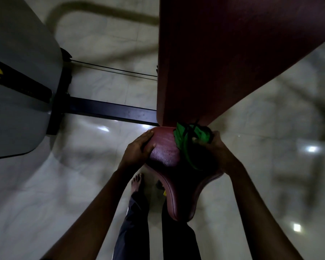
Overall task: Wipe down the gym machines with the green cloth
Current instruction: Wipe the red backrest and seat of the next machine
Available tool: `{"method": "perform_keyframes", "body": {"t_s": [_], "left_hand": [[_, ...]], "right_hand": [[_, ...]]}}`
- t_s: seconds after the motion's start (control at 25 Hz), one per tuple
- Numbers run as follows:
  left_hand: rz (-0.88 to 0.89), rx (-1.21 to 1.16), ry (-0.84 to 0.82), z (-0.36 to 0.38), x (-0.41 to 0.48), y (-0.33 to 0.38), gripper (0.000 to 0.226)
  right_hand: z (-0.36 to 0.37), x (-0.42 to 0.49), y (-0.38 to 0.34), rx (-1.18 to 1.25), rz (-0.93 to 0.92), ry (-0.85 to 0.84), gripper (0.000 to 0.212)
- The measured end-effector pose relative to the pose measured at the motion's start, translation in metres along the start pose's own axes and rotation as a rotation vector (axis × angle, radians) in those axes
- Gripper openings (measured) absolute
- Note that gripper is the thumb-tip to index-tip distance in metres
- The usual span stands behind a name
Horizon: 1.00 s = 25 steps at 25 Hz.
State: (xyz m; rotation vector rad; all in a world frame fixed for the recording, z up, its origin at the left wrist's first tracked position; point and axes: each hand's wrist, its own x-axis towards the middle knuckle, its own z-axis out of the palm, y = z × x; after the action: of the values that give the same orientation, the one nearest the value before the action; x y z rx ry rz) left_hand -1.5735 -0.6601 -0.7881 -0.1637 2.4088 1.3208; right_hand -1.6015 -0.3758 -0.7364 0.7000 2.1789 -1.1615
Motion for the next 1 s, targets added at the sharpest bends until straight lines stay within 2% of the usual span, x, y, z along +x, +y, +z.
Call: {"method": "perform_keyframes", "body": {"t_s": [0.08,0.16,0.2,0.32,0.36,0.48,0.6,0.68,0.84,1.0], "left_hand": [[-0.007,0.0,-0.008,0.003,-0.002,0.0,0.05],[-0.022,-0.002,-0.001,0.006,-0.003,-0.002,0.051],[-0.031,-0.006,0.004,0.007,-0.004,-0.003,0.051],[-0.049,0.007,-0.005,0.007,-0.001,-0.005,0.052],[-0.059,0.029,-0.014,0.007,0.0,-0.004,0.052],[-0.07,0.094,-0.042,0.01,-0.002,-0.002,0.055],[-0.106,0.032,-0.044,-0.003,-0.005,-0.004,0.057],[-0.181,0.0,-0.01,-0.018,-0.004,-0.015,0.054],[-0.231,-0.086,-0.047,-0.032,-0.007,-0.036,0.042],[-0.269,-0.354,-0.043,-0.021,-0.011,-0.041,0.035]], "right_hand": [[-0.002,-0.009,0.0,-0.13,-0.15,0.179,0.065],[0.0,-0.017,-0.009,-0.198,-0.34,0.271,0.047],[0.008,-0.018,-0.013,-0.27,-0.379,0.296,0.047],[0.052,-0.018,-0.008,-0.62,-0.286,0.305,0.082],[0.063,-0.015,-0.001,-0.699,-0.257,0.316,0.085],[0.064,-0.003,0.004,-0.758,-0.297,0.35,0.069],[0.075,0.001,-0.007,-0.742,-0.197,0.426,0.065],[0.094,-0.012,-0.011,-0.82,-0.281,0.488,0.064],[0.112,-0.01,-0.015,-0.926,-0.478,0.435,0.059],[0.11,0.02,-0.035,-0.852,-0.327,0.423,0.05]]}}
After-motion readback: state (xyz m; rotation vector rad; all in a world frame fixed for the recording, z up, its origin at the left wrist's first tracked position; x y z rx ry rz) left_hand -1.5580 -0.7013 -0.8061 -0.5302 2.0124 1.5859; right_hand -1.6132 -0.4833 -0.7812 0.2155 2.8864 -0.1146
